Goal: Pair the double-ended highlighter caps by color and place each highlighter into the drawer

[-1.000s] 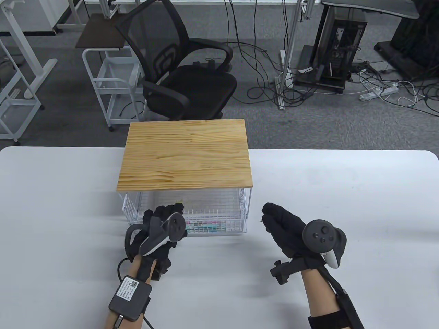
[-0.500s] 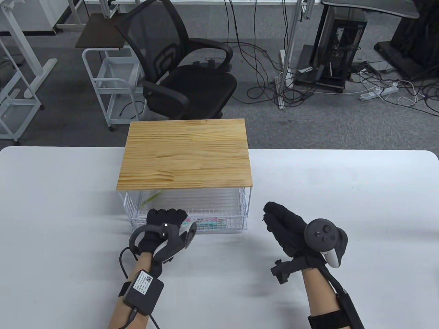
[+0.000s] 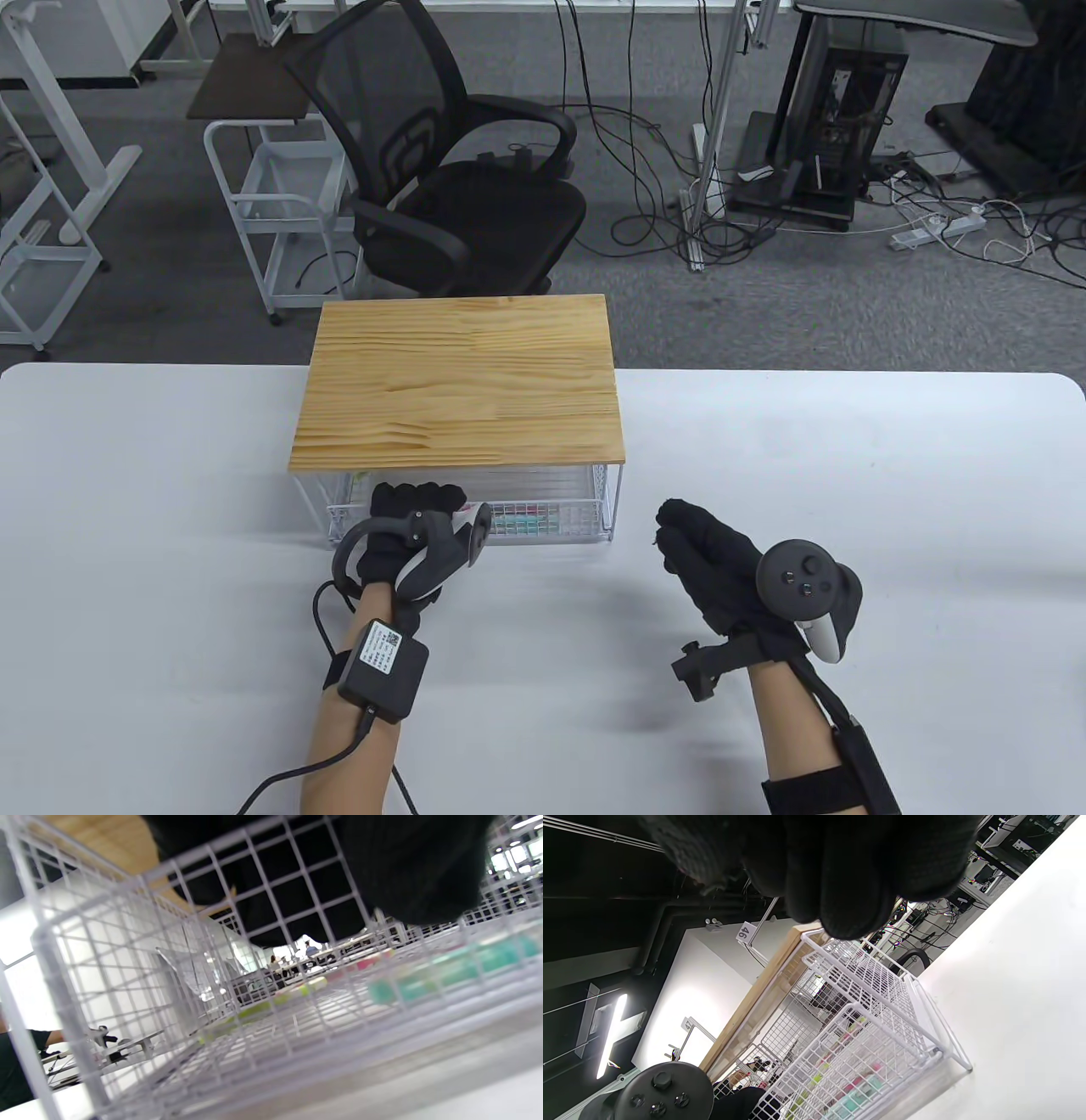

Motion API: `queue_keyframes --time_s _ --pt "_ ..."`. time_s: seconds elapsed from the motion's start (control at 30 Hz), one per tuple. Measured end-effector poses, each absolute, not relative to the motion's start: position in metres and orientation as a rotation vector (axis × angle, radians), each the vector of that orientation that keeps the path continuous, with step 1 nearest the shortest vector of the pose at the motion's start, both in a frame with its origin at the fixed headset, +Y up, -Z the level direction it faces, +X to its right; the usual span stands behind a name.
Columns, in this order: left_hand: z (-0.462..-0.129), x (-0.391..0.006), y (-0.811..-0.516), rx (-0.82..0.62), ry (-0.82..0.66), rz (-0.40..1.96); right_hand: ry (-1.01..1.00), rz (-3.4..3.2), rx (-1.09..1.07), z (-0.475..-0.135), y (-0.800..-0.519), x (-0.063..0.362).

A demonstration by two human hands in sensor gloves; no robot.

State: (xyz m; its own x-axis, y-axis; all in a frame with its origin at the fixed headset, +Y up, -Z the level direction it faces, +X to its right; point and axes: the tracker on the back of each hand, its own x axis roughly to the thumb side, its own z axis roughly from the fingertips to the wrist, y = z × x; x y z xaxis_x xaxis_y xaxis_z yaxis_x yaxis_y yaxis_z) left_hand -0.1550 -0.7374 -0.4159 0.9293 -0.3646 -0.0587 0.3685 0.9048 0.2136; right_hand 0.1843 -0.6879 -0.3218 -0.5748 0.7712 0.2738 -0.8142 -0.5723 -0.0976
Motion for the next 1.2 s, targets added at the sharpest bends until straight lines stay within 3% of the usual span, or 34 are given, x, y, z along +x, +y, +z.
queue_keyframes --time_s 0.3,0.4,0.63,0.93,1.2 --pt "-0.411 -0.151 -0.733 0.134 0.056 -0.417 -0.249 2.219 0.271 -0.322 -0.688 0.178" --pt "-0.390 -0.149 -0.711 0.076 0.049 -0.347 -0.226 2.289 0.312 -0.318 -0.684 0.170" --pt "-0.319 -0.150 -0.676 0.141 -0.040 -0.009 -0.275 2.709 0.416 -0.300 -0.674 0.130" --pt "-0.266 -0.156 -0.691 0.172 -0.027 -0.010 -0.293 3.200 0.327 -0.259 -0.666 0.093" --pt "-0.256 -0.164 -0.711 0.165 -0.046 -0.083 -0.307 3.181 0.321 -0.243 -0.698 0.088"
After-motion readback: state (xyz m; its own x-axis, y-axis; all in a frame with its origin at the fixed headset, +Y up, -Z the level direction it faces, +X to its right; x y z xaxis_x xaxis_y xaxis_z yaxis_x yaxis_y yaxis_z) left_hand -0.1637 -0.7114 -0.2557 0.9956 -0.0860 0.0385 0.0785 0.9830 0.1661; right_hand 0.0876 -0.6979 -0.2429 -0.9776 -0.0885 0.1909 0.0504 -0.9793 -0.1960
